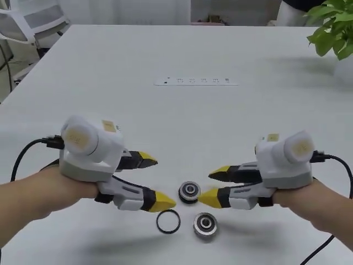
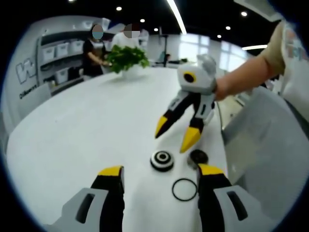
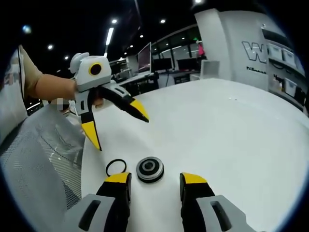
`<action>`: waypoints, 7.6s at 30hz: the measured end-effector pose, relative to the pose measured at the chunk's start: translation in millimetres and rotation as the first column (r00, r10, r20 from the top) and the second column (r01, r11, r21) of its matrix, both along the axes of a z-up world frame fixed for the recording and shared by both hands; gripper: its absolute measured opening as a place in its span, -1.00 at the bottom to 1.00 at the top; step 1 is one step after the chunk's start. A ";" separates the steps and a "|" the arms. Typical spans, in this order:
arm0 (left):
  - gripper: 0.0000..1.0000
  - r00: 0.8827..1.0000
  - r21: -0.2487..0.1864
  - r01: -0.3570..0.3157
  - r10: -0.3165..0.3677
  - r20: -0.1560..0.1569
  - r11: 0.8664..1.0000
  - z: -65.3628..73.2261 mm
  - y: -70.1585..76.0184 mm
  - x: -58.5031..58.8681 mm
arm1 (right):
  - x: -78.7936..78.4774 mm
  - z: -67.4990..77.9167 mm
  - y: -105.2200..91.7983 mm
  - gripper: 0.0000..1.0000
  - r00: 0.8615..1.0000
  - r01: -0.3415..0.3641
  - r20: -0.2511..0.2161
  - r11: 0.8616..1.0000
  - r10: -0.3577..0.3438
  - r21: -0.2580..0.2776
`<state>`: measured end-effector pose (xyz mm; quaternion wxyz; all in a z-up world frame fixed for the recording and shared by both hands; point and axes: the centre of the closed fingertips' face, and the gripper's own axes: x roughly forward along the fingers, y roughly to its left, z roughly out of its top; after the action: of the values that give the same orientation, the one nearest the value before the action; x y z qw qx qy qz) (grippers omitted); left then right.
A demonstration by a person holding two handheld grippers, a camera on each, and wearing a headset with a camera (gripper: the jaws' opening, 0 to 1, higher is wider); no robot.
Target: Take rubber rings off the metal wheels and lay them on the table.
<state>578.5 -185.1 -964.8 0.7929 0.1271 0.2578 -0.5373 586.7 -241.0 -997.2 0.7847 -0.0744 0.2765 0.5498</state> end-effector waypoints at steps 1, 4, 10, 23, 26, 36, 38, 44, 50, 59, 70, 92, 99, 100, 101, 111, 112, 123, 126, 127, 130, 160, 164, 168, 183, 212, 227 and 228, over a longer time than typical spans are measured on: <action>0.21 1.000 -0.002 0.001 -0.001 -0.002 1.000 -0.7 -0.9 0.5 | -0.1 -1.0 0.0 -0.24 1.000 -0.002 0.001 1.000 0.002 -0.003; 0.19 1.000 -0.003 0.004 -0.004 -0.010 1.000 -3.8 -4.9 1.1 | 0.0 -3.6 -0.1 -0.25 1.000 -0.003 0.001 1.000 0.003 -0.007; 0.15 1.000 0.003 0.011 -0.011 -0.013 1.000 -10.1 -9.8 2.6 | -1.5 -7.1 2.5 -0.25 1.000 -0.009 0.002 1.000 0.009 -0.004; 0.00 0.999 0.007 0.027 -0.026 -0.034 1.000 -22.0 -26.4 2.1 | -4.8 -13.9 4.3 -0.27 1.000 -0.013 -0.006 1.000 0.013 -0.001; -0.04 0.999 0.007 0.032 -0.032 -0.037 0.999 -23.8 -30.0 2.2 | -5.1 -15.3 3.5 -0.27 1.000 -0.013 -0.007 1.000 0.013 -0.004; -0.20 0.998 0.007 0.037 -0.037 -0.045 0.999 -26.7 -37.1 4.8 | -5.1 -15.5 4.2 -0.27 1.000 -0.009 -0.009 1.000 0.009 0.003; -0.24 0.998 0.008 0.039 -0.038 -0.048 0.999 -27.5 -37.8 4.7 | -5.3 -15.7 4.3 -0.27 1.000 -0.009 -0.010 1.000 0.009 0.005; -0.36 0.997 0.012 0.049 -0.048 -0.053 0.999 -30.8 -41.4 4.1 | -5.3 -16.6 3.7 -0.27 1.000 -0.005 -0.012 1.000 0.005 0.007; -0.44 0.998 0.017 0.052 -0.051 -0.044 0.999 -32.4 -44.6 4.7 | -5.2 -16.9 3.5 -0.27 1.000 -0.003 -0.014 1.000 0.003 0.010; -0.60 0.998 0.035 0.054 -0.053 -0.023 0.998 -34.8 -44.9 5.9 | -4.4 -16.0 4.5 -0.28 1.000 -0.003 -0.013 1.000 0.004 0.016; -0.71 0.999 0.051 0.032 -0.033 0.027 0.998 -35.9 -43.8 10.2 | -5.1 -14.5 10.6 -0.31 1.000 -0.018 -0.003 1.000 0.018 0.022; -0.71 0.999 0.039 0.018 -0.019 0.032 0.999 -35.6 -43.3 10.5 | -3.4 -18.0 21.2 -0.50 0.998 -0.042 0.054 0.999 0.042 -0.016; -0.71 0.999 0.038 0.017 -0.018 0.034 0.999 -35.9 -43.3 10.3 | -4.6 -19.2 18.2 -0.55 0.997 -0.044 0.062 0.998 0.046 -0.032; -0.71 0.999 0.038 0.016 -0.018 0.034 0.999 -35.9 -43.3 10.3 | -4.8 -19.4 17.7 -0.55 0.997 -0.045 0.064 0.998 0.047 -0.034; -0.71 0.999 0.037 0.016 -0.017 0.034 0.999 -36.0 -43.3 10.3 | -4.8 -19.5 17.5 -0.56 0.997 -0.045 0.064 0.998 0.047 -0.035; -0.71 0.999 0.039 0.013 -0.015 0.035 0.999 -36.0 -43.3 9.9 | -6.1 -20.0 13.0 -0.64 0.997 -0.045 0.067 0.998 0.048 -0.048; -0.71 0.999 0.038 0.013 -0.015 0.035 0.999 -36.0 -43.3 9.9 | -6.2 -20.0 12.8 -0.64 0.997 -0.044 0.066 0.998 0.047 -0.048; -0.71 0.999 0.040 0.013 -0.015 0.037 0.999 -35.8 -43.1 9.7 | -7.0 -19.2 11.7 -0.69 0.997 -0.044 0.061 0.998 0.047 -0.055; -0.71 0.999 0.039 0.013 -0.015 0.037 0.999 -35.9 -43.0 9.8 | -7.2 -19.5 11.3 -0.70 0.997 -0.044 0.059 0.998 0.047 -0.055; -0.71 0.999 0.038 0.013 -0.015 0.037 0.999 -35.9 -43.0 9.8 | -7.2 -19.6 11.2 -0.71 0.997 -0.045 0.059 0.997 0.048 -0.055; -0.71 0.999 0.036 0.013 -0.014 0.037 0.999 -35.9 -43.3 9.7 | -6.7 -20.0 10.6 -0.72 0.997 -0.046 0.057 0.997 0.049 -0.055; -0.72 0.999 0.041 -0.002 0.000 0.053 0.999 -35.8 -43.8 10.1 | -2.8 -21.5 3.4 -1.00 0.998 0.055 -0.028 0.998 -0.055 -0.015; -0.72 0.998 0.045 -0.004 0.002 0.056 0.999 -35.8 -44.2 10.2 | -3.1 -20.5 2.6 -1.00 0.998 0.059 -0.022 0.998 -0.059 -0.017; -0.72 0.998 0.047 -0.006 0.004 0.056 0.999 -36.1 -43.8 10.9 | -3.0 -19.2 1.8 -1.00 0.998 0.060 -0.026 0.998 -0.060 -0.017; -0.72 0.998 0.046 -0.001 -0.001 0.055 0.999 -36.3 -44.1 10.4 | -4.1 -16.6 1.0 -1.00 0.996 0.075 -0.046 0.997 -0.075 -0.005; -0.71 0.999 0.053 -0.007 0.004 0.049 0.999 -35.5 -43.2 9.6 | -1.7 -13.1 0.4 -1.00 0.984 0.147 -0.114 0.988 -0.140 0.055; -0.48 0.999 0.040 0.016 -0.017 0.029 0.999 -35.4 -48.5 5.1 | 0.7 -11.1 -0.2 -1.00 0.985 0.149 -0.097 0.987 -0.143 0.057; -0.48 1.000 0.039 0.013 -0.014 0.027 0.999 -35.4 -48.5 5.4 | 0.9 -11.2 -0.1 -1.00 0.985 0.149 -0.097 0.987 -0.143 0.058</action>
<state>583.9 -233.6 -1000.1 0.7901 0.1516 0.2565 -0.5357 587.6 -241.1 -1008.4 0.8113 -0.0029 0.2993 0.5022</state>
